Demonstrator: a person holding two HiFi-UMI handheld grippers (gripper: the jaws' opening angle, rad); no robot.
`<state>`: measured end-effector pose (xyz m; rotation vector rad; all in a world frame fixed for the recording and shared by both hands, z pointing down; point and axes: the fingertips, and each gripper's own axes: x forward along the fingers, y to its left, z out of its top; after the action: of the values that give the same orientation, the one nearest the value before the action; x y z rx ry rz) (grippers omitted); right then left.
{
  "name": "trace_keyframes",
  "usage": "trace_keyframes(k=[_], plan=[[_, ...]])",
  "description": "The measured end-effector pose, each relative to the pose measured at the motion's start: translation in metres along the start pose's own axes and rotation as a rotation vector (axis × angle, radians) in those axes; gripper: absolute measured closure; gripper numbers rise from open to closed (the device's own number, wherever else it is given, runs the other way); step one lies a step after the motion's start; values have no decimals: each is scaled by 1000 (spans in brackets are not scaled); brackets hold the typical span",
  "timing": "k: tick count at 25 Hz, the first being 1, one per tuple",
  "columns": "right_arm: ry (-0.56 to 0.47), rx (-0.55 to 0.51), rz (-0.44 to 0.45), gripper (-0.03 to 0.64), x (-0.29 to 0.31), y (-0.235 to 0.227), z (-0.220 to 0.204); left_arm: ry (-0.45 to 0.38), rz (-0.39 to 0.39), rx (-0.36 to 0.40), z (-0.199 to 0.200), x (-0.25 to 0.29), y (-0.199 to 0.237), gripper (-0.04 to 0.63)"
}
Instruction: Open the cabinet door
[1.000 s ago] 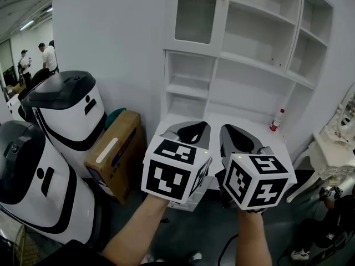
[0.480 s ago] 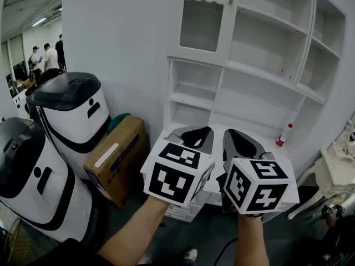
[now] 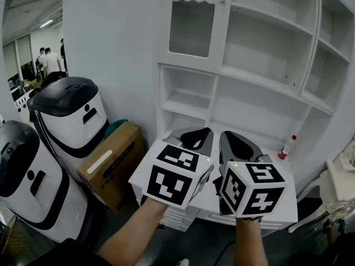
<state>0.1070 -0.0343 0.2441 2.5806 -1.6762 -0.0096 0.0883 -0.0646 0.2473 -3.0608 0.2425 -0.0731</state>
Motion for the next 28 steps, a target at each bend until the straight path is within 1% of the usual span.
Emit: trace_keyframes(k=[3, 7, 11, 15, 20, 28], plan=[[-6, 9, 24, 595, 8, -19, 0, 11, 17, 0, 2, 19, -4, 589], [-14, 7, 64, 595, 16, -37, 3, 0, 53, 11, 10, 40, -8, 589], [-20, 7, 98, 595, 22, -50, 4, -12, 89, 12, 15, 53, -8, 589], [-31, 13, 128, 595, 28, -55, 6, -6, 112, 17, 17, 61, -6, 589], [-41, 12, 159, 595, 38, -58, 9, -10, 117, 7, 18, 72, -1, 589], [-54, -5, 160, 595, 73, -68, 13, -29, 113, 7, 18, 102, 21, 589]])
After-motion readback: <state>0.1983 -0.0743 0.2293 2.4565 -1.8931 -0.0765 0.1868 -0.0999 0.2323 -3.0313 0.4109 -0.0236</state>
